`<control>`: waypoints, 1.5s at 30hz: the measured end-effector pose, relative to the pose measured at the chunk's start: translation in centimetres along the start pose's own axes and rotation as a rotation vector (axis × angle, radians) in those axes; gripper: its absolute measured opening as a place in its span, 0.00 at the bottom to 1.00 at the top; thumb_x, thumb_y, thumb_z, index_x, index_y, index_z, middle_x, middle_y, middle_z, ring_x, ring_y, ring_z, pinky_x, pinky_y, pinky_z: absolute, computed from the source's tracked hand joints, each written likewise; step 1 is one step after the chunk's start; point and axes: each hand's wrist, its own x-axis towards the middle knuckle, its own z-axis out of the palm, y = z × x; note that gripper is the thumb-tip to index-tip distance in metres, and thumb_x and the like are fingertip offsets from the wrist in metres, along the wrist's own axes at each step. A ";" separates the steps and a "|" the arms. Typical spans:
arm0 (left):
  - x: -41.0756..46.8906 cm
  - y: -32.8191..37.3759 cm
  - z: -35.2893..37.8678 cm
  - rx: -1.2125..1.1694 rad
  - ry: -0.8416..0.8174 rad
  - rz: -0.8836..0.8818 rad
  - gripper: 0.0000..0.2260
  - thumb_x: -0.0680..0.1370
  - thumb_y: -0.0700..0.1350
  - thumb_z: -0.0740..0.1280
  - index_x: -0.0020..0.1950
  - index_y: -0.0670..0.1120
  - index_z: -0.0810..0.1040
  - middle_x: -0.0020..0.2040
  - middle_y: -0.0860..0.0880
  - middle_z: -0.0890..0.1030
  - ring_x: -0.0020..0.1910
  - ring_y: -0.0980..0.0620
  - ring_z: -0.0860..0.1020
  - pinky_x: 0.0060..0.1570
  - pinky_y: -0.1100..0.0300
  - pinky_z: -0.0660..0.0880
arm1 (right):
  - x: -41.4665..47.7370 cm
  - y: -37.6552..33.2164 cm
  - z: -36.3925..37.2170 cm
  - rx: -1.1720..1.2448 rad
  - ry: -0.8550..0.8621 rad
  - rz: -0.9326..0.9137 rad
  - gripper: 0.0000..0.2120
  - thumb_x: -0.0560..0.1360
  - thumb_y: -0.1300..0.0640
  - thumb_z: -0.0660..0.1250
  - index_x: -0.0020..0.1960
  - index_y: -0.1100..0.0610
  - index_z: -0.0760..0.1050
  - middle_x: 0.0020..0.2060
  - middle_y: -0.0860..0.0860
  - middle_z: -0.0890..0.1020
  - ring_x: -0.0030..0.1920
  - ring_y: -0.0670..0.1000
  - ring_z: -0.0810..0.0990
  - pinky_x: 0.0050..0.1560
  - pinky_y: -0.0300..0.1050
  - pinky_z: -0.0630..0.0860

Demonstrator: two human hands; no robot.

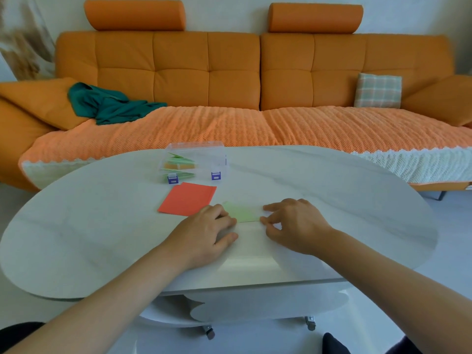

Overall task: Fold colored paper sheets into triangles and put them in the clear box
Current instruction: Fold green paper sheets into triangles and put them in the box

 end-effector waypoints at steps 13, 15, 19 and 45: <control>2.6 -2.5 -0.4 -0.163 0.079 0.006 0.11 0.79 0.48 0.70 0.60 0.48 0.82 0.54 0.54 0.81 0.55 0.53 0.75 0.57 0.60 0.71 | 2.2 -0.9 0.3 0.143 0.095 -0.116 0.17 0.79 0.44 0.64 0.66 0.43 0.77 0.62 0.42 0.80 0.59 0.48 0.79 0.58 0.48 0.75; 2.8 -2.6 -0.4 -0.121 0.100 0.082 0.09 0.80 0.47 0.69 0.57 0.46 0.83 0.51 0.53 0.83 0.52 0.52 0.77 0.54 0.58 0.74 | 2.9 -1.2 0.7 0.140 0.098 -0.154 0.17 0.77 0.44 0.67 0.65 0.45 0.79 0.61 0.43 0.80 0.58 0.49 0.79 0.55 0.47 0.74; 3.1 -2.3 -0.5 -0.136 0.177 0.095 0.06 0.81 0.42 0.67 0.52 0.45 0.84 0.46 0.52 0.84 0.46 0.52 0.79 0.48 0.59 0.74 | 3.9 -1.7 1.1 0.187 0.181 -0.186 0.07 0.76 0.51 0.70 0.52 0.49 0.84 0.49 0.44 0.84 0.47 0.49 0.82 0.49 0.47 0.76; 3.4 -0.1 -4.7 -0.406 0.176 -0.272 0.05 0.75 0.48 0.73 0.39 0.54 0.82 0.35 0.60 0.82 0.34 0.63 0.78 0.35 0.69 0.72 | 5.1 -3.9 -2.3 0.513 0.262 -0.033 0.03 0.68 0.53 0.72 0.37 0.46 0.83 0.31 0.40 0.83 0.37 0.42 0.82 0.44 0.44 0.80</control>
